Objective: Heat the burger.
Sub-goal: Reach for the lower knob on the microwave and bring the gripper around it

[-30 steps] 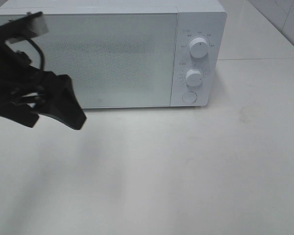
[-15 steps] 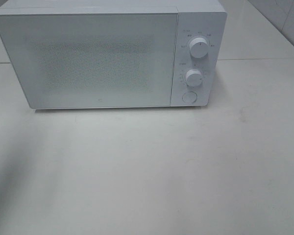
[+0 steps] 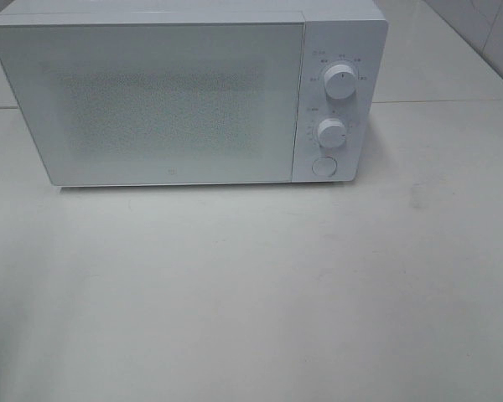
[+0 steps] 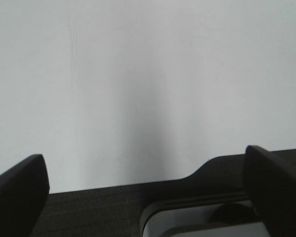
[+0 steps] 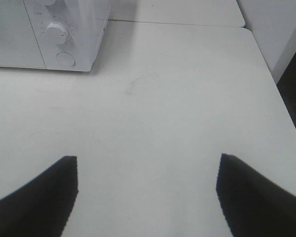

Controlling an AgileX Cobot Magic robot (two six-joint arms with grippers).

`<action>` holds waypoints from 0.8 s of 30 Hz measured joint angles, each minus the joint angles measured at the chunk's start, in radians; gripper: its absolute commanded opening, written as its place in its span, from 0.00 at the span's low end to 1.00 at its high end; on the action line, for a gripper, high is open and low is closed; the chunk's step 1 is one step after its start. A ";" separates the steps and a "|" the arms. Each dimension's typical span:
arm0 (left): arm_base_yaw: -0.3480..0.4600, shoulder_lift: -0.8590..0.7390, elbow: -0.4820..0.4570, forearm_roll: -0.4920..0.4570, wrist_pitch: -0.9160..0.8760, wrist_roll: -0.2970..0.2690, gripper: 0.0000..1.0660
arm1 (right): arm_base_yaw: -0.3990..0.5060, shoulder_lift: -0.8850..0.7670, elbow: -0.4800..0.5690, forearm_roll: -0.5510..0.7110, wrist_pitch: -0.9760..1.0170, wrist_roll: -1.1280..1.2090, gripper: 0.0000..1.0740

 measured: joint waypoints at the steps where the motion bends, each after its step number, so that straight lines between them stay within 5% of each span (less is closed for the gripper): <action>1: 0.000 -0.071 0.032 0.003 -0.012 -0.001 0.94 | 0.000 0.000 0.000 0.000 0.000 0.000 0.70; 7: 0.000 -0.279 0.109 0.007 -0.050 -0.021 0.94 | 0.000 0.000 0.000 0.000 0.000 0.000 0.70; 24: 0.000 -0.622 0.114 0.036 -0.057 -0.077 0.94 | 0.000 0.000 0.000 0.000 0.000 0.000 0.70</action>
